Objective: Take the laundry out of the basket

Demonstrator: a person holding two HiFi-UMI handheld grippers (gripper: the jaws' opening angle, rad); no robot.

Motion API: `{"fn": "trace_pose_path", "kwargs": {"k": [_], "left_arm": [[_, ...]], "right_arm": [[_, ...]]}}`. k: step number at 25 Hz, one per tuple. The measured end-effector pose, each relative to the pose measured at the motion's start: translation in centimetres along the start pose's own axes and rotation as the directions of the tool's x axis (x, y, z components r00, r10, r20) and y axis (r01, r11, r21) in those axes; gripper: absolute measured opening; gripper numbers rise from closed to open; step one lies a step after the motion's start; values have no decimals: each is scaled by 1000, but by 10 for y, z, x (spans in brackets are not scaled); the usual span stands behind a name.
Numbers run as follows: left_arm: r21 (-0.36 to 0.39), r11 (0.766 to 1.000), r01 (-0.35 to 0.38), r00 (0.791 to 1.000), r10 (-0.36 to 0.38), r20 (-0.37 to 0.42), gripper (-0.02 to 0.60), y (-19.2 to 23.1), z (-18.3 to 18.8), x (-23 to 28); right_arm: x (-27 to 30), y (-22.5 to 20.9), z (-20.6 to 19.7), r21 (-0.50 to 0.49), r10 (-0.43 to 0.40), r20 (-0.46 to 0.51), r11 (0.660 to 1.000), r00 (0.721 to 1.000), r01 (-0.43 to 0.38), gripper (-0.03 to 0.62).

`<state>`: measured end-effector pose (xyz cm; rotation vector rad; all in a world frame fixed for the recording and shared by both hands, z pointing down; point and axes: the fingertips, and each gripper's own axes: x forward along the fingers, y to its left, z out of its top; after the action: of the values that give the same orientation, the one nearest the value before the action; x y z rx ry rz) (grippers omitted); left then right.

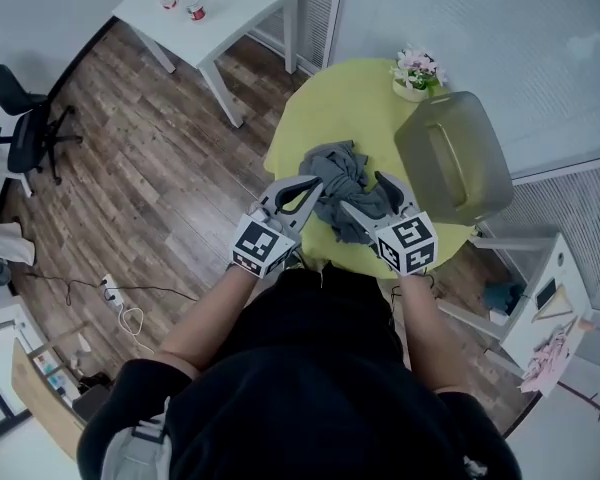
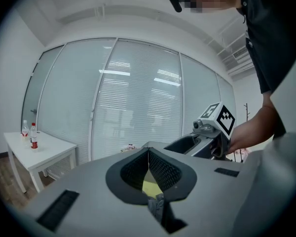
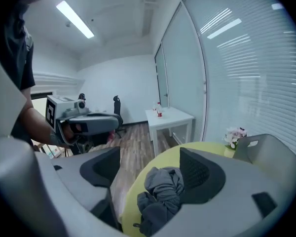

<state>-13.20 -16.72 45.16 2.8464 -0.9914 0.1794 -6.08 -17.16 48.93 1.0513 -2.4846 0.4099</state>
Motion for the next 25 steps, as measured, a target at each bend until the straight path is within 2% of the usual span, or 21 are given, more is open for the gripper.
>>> {"fn": "trace_pose_path", "kwargs": {"k": [5,11,16,18,21,25], "left_arm": [[24,999,21,1000,-21,2,11,-12,11,-8],[57,998,30,999,-32,30,11,-26,31,-8],[91,996,0,995,-9,98,11,-28,49,-12],[91,996,-1,994,-8,106,11,-29,52,-13],[103,995,10,996,-19,90,11,-33,54,-13],[88,996,8,995,-16,96,11,-35,55,-10]], "right_arm": [[-33,11,32,13,-22,198,1000,980,20,393],[-53,21,53,20,-9,330,1000,944,3,361],[-62,22,66,2,-23,382,1000,924,24,241],[-64,22,68,-8,-26,396,999,918,32,157],[-70,21,71,-24,-57,422,997,905,74,69],[-73,20,74,-15,-52,441,998,896,65,32]]}}
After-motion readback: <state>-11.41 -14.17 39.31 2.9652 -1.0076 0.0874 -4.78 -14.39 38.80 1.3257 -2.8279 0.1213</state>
